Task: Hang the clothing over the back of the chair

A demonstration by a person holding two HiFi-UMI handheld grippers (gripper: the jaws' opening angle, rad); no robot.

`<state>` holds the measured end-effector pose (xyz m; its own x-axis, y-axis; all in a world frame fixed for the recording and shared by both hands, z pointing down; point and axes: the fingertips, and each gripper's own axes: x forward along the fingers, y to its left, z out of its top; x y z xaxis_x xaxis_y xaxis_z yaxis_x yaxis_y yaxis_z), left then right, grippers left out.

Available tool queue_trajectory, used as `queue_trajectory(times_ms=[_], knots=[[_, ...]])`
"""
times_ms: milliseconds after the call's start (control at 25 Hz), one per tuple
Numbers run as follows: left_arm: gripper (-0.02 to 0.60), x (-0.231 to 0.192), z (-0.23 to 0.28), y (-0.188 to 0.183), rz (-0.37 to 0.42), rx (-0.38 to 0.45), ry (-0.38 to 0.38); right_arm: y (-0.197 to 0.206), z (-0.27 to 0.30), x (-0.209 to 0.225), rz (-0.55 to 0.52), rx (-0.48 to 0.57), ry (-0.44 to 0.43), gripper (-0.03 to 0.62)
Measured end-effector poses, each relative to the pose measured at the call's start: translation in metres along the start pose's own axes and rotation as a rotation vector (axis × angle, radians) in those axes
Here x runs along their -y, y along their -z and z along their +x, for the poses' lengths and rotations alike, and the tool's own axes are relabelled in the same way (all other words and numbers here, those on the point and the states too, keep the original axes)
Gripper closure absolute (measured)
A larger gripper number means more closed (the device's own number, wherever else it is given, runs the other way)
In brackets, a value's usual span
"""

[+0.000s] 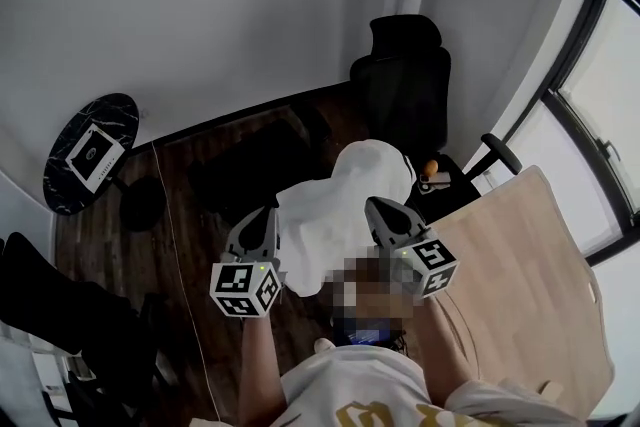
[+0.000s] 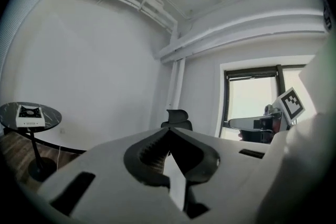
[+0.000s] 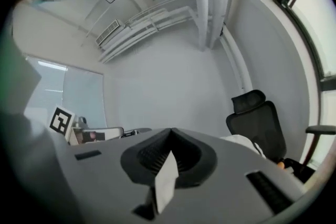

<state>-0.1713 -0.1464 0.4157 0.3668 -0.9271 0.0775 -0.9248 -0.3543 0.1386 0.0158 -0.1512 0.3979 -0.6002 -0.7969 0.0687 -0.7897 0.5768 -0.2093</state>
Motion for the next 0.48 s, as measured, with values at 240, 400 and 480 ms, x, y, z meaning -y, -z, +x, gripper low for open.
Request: queue_trajectory(times_ms=[240, 400, 480], knots=[[0.561, 0.033, -0.022, -0.013, 0.059, 0.062, 0.051, -0.015, -0.035, -0.021, -0.119, 0.072, 0.041, 0.582], [0.561, 0.046, -0.032, -0.012, 0.121, 0.071, 0.039, -0.006, -0.044, -0.021, -0.144, 0.023, 0.075, 0.583], [0.561, 0.047, -0.034, -0.01, 0.146, 0.055, 0.009, 0.001, -0.047, -0.024, -0.139, 0.0, 0.069, 0.583]])
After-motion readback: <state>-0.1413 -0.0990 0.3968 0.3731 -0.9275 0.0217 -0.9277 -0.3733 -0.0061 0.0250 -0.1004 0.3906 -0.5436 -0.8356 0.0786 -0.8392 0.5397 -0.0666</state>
